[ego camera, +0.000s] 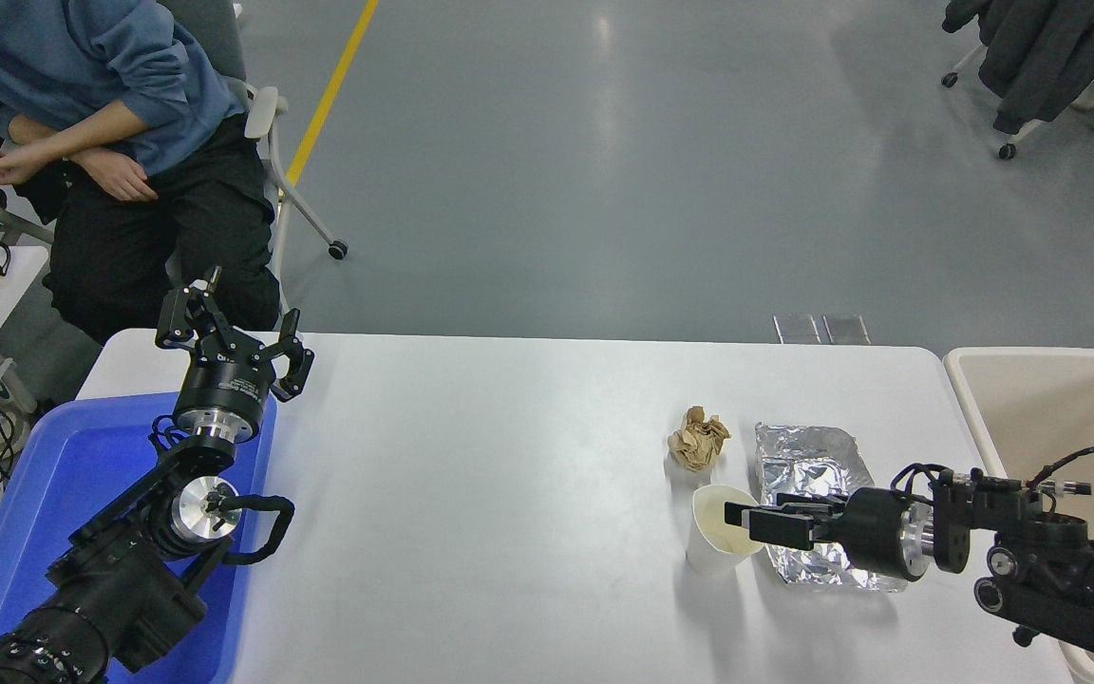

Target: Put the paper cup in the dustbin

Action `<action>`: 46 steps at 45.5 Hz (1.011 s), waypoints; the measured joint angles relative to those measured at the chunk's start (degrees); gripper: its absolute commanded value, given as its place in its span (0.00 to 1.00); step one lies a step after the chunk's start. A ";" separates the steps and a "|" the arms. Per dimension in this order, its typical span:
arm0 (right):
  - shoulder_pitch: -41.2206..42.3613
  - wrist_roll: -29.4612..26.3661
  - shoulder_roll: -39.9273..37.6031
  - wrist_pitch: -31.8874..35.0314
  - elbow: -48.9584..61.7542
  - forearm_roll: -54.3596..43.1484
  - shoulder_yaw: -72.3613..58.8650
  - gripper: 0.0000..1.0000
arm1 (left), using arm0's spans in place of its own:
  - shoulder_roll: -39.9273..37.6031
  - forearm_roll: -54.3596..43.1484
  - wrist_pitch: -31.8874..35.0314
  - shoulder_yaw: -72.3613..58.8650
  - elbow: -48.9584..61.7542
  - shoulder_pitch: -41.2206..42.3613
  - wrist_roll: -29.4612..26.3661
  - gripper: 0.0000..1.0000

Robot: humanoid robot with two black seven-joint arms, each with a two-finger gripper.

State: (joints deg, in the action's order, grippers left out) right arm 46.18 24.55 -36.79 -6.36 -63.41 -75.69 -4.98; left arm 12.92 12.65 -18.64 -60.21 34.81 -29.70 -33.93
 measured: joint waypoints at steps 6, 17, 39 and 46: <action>-0.53 0.16 1.06 -0.07 1.35 -0.03 0.03 0.82 | 0.00 -0.01 0.00 0.00 0.00 0.00 0.00 1.00; -1.37 0.40 2.88 -0.16 3.72 -0.06 0.09 0.57 | 0.00 -0.01 0.00 0.00 0.00 0.00 0.00 1.00; -1.88 0.66 3.86 -0.49 5.39 -0.39 0.10 0.00 | 0.00 -0.02 -0.02 0.00 0.00 0.00 0.00 1.00; -1.72 0.80 3.40 -0.52 4.88 -0.42 0.15 0.00 | 0.00 -0.02 -0.03 0.00 0.00 0.00 0.00 1.00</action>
State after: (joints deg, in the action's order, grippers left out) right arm 44.47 25.35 -33.39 -6.88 -58.53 -76.11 -4.83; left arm 12.92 12.63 -18.66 -60.20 34.80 -29.71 -33.93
